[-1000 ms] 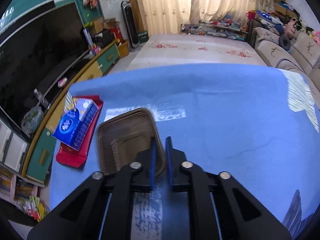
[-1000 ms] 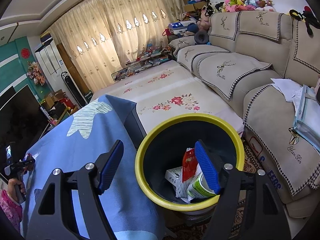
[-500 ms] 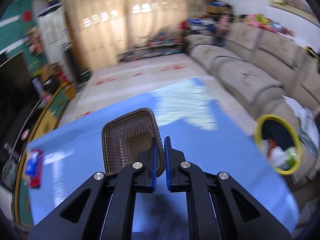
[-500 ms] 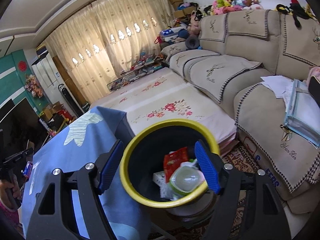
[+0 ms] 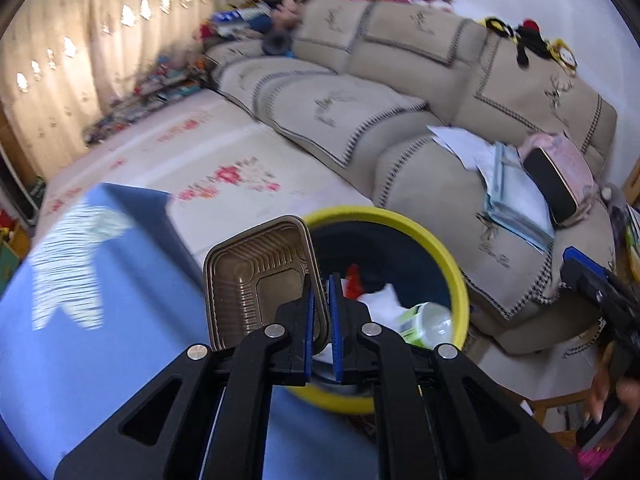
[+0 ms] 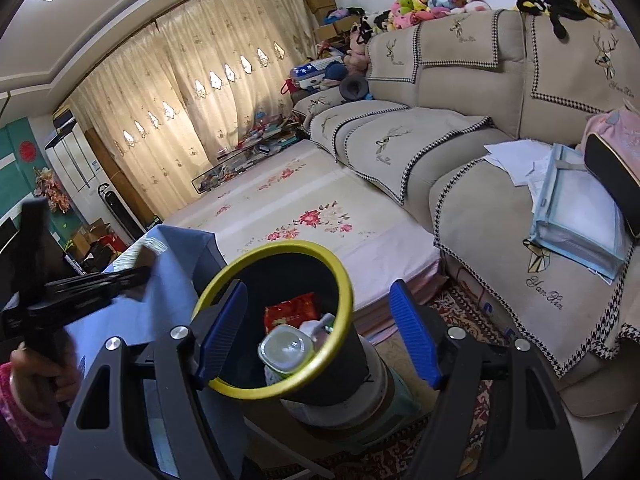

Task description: Collect trash

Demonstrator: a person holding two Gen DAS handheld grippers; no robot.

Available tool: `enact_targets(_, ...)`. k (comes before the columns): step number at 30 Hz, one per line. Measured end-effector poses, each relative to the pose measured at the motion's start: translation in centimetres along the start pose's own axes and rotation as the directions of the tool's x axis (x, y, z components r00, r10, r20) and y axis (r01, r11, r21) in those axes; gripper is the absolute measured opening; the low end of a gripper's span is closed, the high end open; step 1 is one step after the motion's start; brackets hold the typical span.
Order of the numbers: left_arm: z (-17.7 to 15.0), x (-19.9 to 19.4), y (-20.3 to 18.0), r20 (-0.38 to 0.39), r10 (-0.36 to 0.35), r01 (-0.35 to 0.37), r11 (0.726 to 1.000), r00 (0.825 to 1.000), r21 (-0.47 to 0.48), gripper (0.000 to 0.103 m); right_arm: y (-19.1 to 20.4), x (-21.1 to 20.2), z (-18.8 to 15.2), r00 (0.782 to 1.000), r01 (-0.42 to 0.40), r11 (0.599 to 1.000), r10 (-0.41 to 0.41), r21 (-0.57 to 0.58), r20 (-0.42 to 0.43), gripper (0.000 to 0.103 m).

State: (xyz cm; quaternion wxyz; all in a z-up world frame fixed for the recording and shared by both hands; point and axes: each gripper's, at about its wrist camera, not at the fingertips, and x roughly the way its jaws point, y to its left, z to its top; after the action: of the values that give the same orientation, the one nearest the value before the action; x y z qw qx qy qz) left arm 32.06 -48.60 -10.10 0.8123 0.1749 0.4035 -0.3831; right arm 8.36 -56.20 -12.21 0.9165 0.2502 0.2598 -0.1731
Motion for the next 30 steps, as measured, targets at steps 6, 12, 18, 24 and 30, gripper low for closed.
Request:
enact_targets(6,0.4,4.7,-0.6,-0.075,0.003,-0.003,1.0,0.997,0.0,0.02,-1.5,0.3,-0.5,1.0,0.002,1.0,-0.002,0.016,-0.023,0.07)
enact_targets(12,-0.5,5.0,1.7,-0.071,0.035,-0.039,0.998,0.997,-0.047,0.053,-1.5,0.2,-0.5,1.0,-0.001,1.0,0.002,0.015,-0.024,0.07)
enact_targets(18,-4.1,-6.1,4.0,0.143,0.148,-0.133,0.985,0.979,-0.106,0.092,0.8,-0.8,-1.1,0.999,-0.023,0.998,0.021,-0.051,-0.034,0.072)
enact_targets(24,-12.7,-19.9,5.8,0.296,0.404,-0.358,0.912,0.865,-0.199,0.098,6.2,-2.3,-3.0,0.995,-0.094,0.982,0.087,-0.164,-0.048,0.078)
enact_targets(30,-20.6,-29.4,8.0,0.296,0.556,-0.447,0.818,0.777,-0.363,0.098,13.1,-5.7,-5.3,0.983,-0.182,0.935,0.183,-0.303,-0.025,0.089)
